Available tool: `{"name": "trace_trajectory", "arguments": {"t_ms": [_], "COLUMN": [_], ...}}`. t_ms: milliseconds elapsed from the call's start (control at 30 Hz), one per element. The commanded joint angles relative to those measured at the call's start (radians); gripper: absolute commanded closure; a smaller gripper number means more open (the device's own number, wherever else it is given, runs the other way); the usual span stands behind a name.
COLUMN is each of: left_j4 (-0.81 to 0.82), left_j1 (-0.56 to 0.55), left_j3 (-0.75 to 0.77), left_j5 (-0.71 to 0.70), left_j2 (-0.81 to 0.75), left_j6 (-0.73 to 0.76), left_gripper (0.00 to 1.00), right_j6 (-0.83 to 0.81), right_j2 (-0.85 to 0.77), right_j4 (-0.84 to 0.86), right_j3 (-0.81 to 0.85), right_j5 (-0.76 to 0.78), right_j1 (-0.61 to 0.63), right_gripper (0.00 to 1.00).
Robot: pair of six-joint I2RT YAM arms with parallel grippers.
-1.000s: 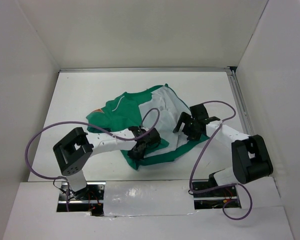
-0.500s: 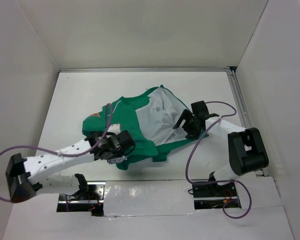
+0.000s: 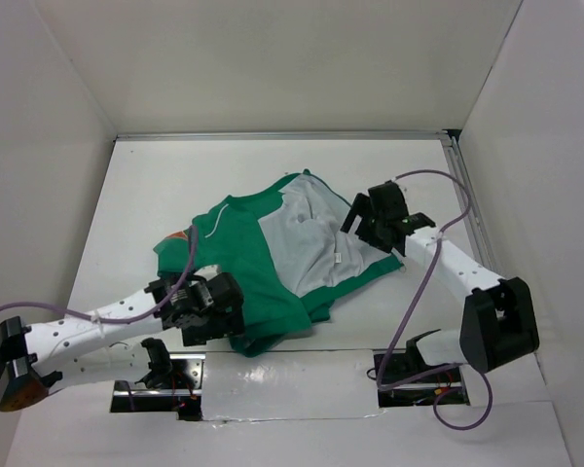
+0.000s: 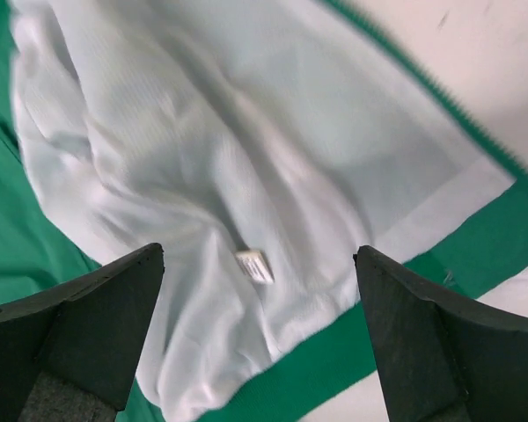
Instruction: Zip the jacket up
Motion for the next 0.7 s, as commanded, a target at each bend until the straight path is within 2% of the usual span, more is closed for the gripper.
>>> {"name": "trace_trajectory", "arguments": {"t_ms": [0, 100, 167, 233, 267, 333, 400, 467, 533, 567, 667], "left_j4": [-0.033, 0.025, 0.167, 0.269, 0.346, 0.412, 0.506, 0.564, 0.636, 0.67, 0.707], "left_j1": [-0.007, 0.005, 0.04, 0.12, 0.184, 0.246, 0.352, 0.459, 0.516, 0.58, 0.676], "left_j3": [0.112, 0.166, 0.184, 0.194, 0.186, 0.168, 0.138, 0.112, 0.095, 0.083, 0.066], "left_j5": [-0.014, -0.063, -0.038, 0.014, 0.062, 0.119, 0.188, 0.279, 0.321, 0.39, 0.47], "left_j2": [0.067, 0.116, 0.144, 0.156, 0.167, 0.178, 0.186, 0.208, 0.245, 0.262, 0.337], "left_j6": [0.026, 0.095, 0.246, 0.383, 0.406, 0.44, 0.477, 0.511, 0.525, 0.531, 0.535], "left_gripper": [0.01, 0.01, 0.01, 0.01, 0.01, 0.01, 0.01, 0.01, 0.01, 0.01, 0.01], "right_j6": [0.014, 0.041, 0.041, 0.038, 0.035, 0.02, 0.006, -0.001, -0.006, -0.005, -0.006], "right_j2": [-0.013, -0.066, -0.094, -0.134, -0.16, -0.179, -0.18, -0.15, -0.121, -0.093, -0.041], "right_j4": [-0.081, -0.063, -0.063, -0.069, -0.069, -0.046, -0.029, 0.002, 0.034, 0.045, 0.088], "right_j3": [0.011, -0.088, -0.127, -0.173, -0.205, -0.236, -0.268, -0.28, -0.28, -0.279, -0.268], "right_j5": [0.072, 0.056, 0.038, 0.026, 0.013, -0.034, -0.065, -0.121, -0.172, -0.189, -0.25], "right_j1": [-0.06, -0.134, -0.21, -0.261, -0.308, -0.371, -0.402, -0.422, -0.427, -0.424, -0.412], "right_gripper": [0.04, 0.03, 0.03, 0.03, 0.03, 0.03, 0.03, 0.03, 0.03, 0.03, 0.04]}}
